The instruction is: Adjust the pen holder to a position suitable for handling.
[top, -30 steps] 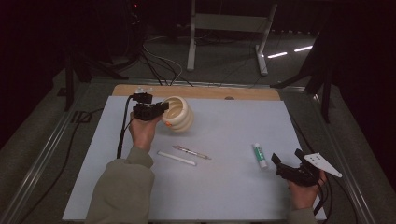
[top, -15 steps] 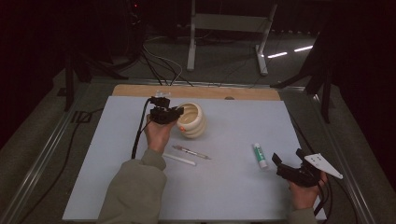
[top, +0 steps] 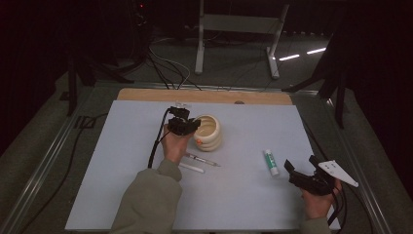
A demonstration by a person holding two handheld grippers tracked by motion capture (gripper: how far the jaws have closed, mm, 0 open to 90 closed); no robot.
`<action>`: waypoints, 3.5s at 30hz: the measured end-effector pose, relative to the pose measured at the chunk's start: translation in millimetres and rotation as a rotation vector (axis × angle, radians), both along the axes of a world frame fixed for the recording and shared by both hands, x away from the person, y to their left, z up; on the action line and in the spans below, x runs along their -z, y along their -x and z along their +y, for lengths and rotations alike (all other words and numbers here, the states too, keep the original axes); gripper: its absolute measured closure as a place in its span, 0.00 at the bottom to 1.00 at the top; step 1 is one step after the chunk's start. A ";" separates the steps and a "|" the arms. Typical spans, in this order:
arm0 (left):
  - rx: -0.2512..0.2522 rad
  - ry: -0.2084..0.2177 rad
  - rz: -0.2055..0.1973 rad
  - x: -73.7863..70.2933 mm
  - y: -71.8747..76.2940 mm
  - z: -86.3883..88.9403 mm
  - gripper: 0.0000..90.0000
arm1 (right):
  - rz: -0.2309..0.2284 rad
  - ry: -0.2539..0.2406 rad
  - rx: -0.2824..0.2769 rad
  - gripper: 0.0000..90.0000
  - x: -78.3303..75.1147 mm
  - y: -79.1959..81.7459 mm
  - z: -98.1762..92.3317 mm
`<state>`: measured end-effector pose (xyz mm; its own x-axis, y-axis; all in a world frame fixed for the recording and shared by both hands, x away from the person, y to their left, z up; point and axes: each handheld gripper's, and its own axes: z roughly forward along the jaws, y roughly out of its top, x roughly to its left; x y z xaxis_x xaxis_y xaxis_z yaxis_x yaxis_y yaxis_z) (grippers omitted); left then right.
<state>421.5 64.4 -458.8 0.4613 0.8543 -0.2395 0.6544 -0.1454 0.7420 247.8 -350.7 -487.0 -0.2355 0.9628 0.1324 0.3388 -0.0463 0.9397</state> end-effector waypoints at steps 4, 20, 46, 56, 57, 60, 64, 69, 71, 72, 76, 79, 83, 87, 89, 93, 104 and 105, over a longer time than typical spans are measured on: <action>0.008 -0.010 0.009 3.4 0.0 -3.0 0.84 | 0.000 0.002 -0.001 0.00 0.1 -0.1 0.3; 0.038 -0.019 0.042 9.9 2.8 -7.8 0.83 | 0.000 -0.001 0.000 0.00 -0.1 -0.1 0.1; 0.065 0.166 -0.011 14.0 -2.2 -2.5 0.11 | 0.000 -0.005 0.001 0.00 0.8 -0.4 -1.1; 0.085 0.119 -0.085 2.1 6.4 4.1 0.00 | 0.003 -0.007 0.007 0.00 0.8 2.0 -3.5; 0.088 0.114 -0.093 0.9 7.5 4.6 0.00 | 0.005 -0.006 0.004 0.00 1.0 1.8 -3.5; 0.090 0.100 -0.114 -2.7 11.1 5.7 0.00 | 0.006 -0.004 -0.003 0.00 1.2 1.8 -2.8; 0.110 0.077 -0.134 -7.3 16.1 5.4 0.00 | 0.003 -0.006 -0.011 0.00 1.1 1.3 -2.0; 0.131 0.103 -0.152 -15.1 24.1 8.6 0.00 | 0.008 -0.001 -0.031 0.00 1.6 -1.6 2.1; 0.130 0.104 -0.173 -19.5 26.7 11.5 0.00 | 0.011 0.012 -0.041 0.00 2.2 -2.0 3.8; 0.129 0.107 -0.184 -21.4 27.6 13.3 0.00 | 0.011 0.015 -0.043 0.00 2.4 -1.9 4.2; 0.120 0.120 -0.178 -26.3 28.3 21.8 0.00 | 0.014 0.010 -0.040 0.00 3.0 -2.2 2.4; 0.104 0.119 -0.142 -28.9 29.4 28.4 0.00 | 0.016 0.006 -0.037 0.00 2.9 -2.2 1.8; 0.103 0.096 -0.123 -32.3 33.2 34.9 0.00 | 0.016 0.020 -0.055 0.00 3.2 -3.2 5.1; 0.112 0.079 -0.124 -35.4 38.5 39.2 0.00 | 0.016 0.015 -0.064 0.00 2.5 -3.0 6.7; 0.116 0.057 -0.127 -37.8 40.9 41.1 0.00 | 0.019 0.014 -0.068 0.00 2.7 -2.7 6.5; 0.128 0.035 -0.141 -42.2 46.6 47.0 0.00 | 0.024 0.012 -0.067 0.00 3.3 -2.6 5.0; 0.156 0.009 -0.155 -45.0 55.8 66.1 0.00 | 0.025 0.010 -0.060 0.00 3.2 -2.2 5.7; 0.164 0.012 -0.157 -44.9 56.1 67.1 0.00 | 0.027 0.012 -0.060 0.00 3.6 -2.8 5.9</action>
<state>365.4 131.5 -414.0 0.6259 0.7626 -0.1633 0.4994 -0.2310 0.8350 250.6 -344.8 -490.5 -0.2892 0.9486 0.1283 0.3656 -0.0144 0.9307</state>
